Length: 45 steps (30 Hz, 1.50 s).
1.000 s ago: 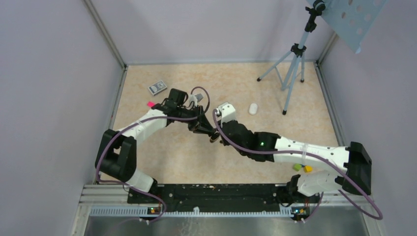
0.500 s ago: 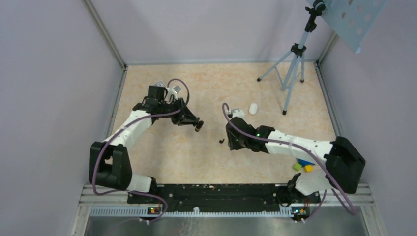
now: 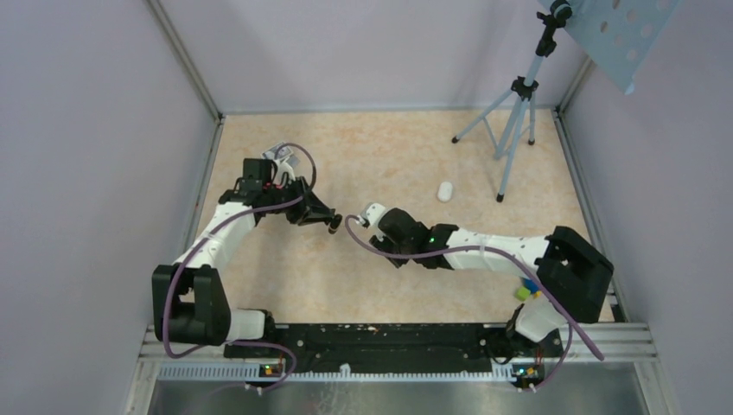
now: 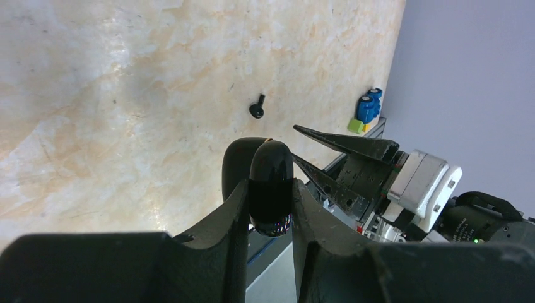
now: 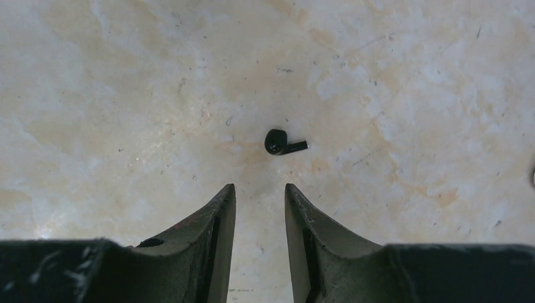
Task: Insert the wireless bluetooth earbuds into the charging case
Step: Pick up the left earbud from the center of the board.
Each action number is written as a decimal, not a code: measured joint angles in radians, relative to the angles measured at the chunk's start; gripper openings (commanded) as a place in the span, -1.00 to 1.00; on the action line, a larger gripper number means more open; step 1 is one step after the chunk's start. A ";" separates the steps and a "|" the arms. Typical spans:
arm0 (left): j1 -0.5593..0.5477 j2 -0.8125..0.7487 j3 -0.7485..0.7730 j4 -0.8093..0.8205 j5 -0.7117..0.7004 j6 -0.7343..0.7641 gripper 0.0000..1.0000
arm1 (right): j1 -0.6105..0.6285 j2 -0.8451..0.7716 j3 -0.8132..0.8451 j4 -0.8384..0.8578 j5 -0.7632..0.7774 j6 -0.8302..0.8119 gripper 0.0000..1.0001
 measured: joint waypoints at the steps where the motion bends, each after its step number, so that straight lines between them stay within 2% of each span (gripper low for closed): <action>1: 0.009 0.000 -0.003 0.000 0.000 0.002 -1.00 | 0.000 0.007 0.000 0.014 -0.004 -0.026 -0.32; 6: 0.028 0.000 -0.009 -0.001 -0.004 0.008 -1.00 | 0.000 0.074 0.003 0.067 -0.027 -0.121 -0.31; 15: 0.037 0.000 -0.009 -0.007 -0.018 0.028 -1.00 | -0.003 0.153 0.007 0.132 -0.024 -0.181 -0.34; 24: 0.040 0.000 -0.010 -0.007 -0.021 0.034 -1.00 | -0.012 0.158 0.006 0.172 -0.017 -0.187 -0.45; 40: 0.042 -0.003 -0.011 -0.007 -0.021 0.034 -1.00 | -0.012 0.171 -0.016 0.198 0.038 -0.185 -0.41; 45: 0.042 -0.013 -0.011 -0.007 -0.021 0.034 -1.00 | -0.012 0.182 -0.023 0.224 0.043 -0.182 -0.50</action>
